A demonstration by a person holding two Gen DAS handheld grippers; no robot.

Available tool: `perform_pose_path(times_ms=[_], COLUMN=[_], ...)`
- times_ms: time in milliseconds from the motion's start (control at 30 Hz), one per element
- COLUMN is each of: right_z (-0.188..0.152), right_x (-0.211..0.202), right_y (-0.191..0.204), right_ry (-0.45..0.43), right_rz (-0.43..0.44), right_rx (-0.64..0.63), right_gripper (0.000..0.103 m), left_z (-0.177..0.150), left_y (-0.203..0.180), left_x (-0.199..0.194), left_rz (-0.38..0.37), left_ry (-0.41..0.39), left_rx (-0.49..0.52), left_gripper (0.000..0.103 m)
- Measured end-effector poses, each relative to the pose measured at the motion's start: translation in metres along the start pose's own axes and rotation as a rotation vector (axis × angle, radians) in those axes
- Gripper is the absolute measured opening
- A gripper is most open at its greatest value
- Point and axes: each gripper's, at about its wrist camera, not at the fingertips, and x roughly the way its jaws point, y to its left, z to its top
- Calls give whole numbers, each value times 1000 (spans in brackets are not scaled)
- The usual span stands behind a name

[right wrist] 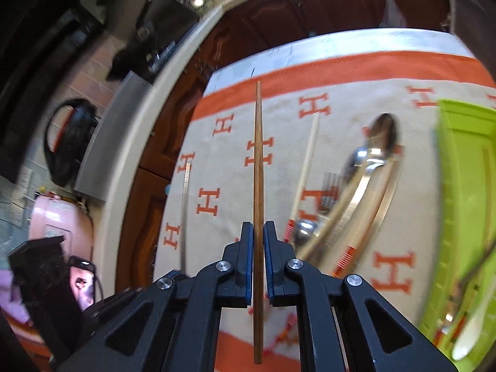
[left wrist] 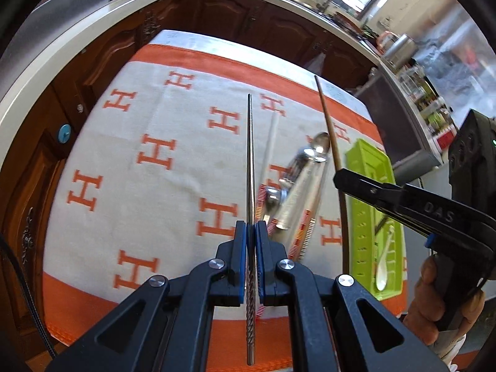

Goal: Organize utensils
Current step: 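Carry both chopsticks into the green tray and open both tools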

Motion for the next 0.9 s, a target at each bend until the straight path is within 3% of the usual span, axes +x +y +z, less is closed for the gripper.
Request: perform_pose_path(times_ms=[100, 267, 467, 667, 800, 900], right_z=[-11, -24, -29, -34, -36, -36], right_x=[-45, -104, -147, -153, -135, -117], right_y=[-29, -74, -130, -181, -200, -213], right_ry=[-55, -150, -211, -178, -135, -84], right_rz=[-20, -124, -226, -308, -356, -345], right_rx=[15, 31, 81, 86, 65, 70], right_gripper=[6, 6, 6, 6, 6, 7], left_z=[-1, 0, 2, -2, -2, -3], left_y=[-29, -94, -160, -201, -213, -218], left_x=[1, 16, 46, 82, 106, 119], left_rz=[-29, -79, -116, -108, -100, -89], left_ry=[7, 33, 85, 150, 193, 211], left_rx=[46, 148, 233, 284, 288, 286], left_gripper=[3, 3, 3, 3, 3, 4])
